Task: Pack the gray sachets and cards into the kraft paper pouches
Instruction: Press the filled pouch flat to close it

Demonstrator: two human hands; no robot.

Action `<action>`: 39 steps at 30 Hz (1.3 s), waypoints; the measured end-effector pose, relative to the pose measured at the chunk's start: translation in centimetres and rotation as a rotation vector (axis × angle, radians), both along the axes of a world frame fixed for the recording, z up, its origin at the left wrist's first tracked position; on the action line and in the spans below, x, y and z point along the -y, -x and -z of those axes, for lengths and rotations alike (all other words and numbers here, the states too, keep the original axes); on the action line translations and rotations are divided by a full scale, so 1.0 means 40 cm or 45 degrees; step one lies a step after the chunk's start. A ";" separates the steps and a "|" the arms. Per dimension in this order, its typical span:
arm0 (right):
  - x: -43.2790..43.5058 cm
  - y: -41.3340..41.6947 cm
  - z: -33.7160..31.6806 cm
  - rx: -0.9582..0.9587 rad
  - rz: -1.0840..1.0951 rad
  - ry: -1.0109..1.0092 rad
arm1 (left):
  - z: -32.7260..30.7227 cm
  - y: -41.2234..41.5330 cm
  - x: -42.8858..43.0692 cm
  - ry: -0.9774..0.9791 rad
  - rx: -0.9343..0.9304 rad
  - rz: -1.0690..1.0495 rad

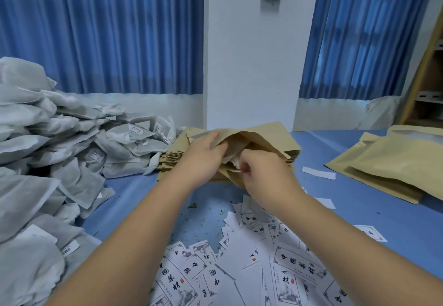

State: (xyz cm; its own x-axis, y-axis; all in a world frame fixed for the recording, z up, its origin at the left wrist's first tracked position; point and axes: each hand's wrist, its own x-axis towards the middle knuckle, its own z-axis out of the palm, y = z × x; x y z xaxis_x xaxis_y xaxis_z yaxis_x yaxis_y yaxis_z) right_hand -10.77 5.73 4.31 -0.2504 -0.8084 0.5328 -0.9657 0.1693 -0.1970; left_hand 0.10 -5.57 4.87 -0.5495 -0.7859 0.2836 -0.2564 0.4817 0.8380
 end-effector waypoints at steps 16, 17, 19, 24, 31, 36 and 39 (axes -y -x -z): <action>0.092 -0.005 -0.042 0.113 0.061 -0.210 | -0.019 -0.001 -0.011 0.031 -0.141 0.118; 0.089 -0.008 -0.043 0.101 0.051 -0.193 | -0.023 -0.002 -0.015 0.016 -0.148 0.113; 0.087 -0.011 -0.043 0.028 0.071 -0.251 | -0.027 0.000 -0.023 -0.023 -0.162 0.109; 0.075 -0.004 -0.037 -0.198 0.110 -0.452 | -0.034 -0.002 -0.041 -0.008 -0.263 0.038; -0.037 -0.001 -0.028 -0.265 -0.049 -0.068 | -0.054 -0.002 -0.059 -0.066 -0.364 -0.013; -0.155 0.025 0.003 -0.334 -0.118 0.502 | -0.054 0.006 -0.074 -0.029 -0.361 -0.008; -0.192 0.063 0.040 -0.338 -0.014 0.518 | -0.059 0.010 -0.099 0.012 -0.327 0.061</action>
State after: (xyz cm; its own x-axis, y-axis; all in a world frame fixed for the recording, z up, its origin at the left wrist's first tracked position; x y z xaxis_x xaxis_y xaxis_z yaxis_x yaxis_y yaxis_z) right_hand -13.28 13.39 2.71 -0.0555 -0.5232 0.8504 -0.9928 0.1195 0.0087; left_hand -0.29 -1.59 7.25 -0.4948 -0.7574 0.4261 -0.0122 0.4964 0.8680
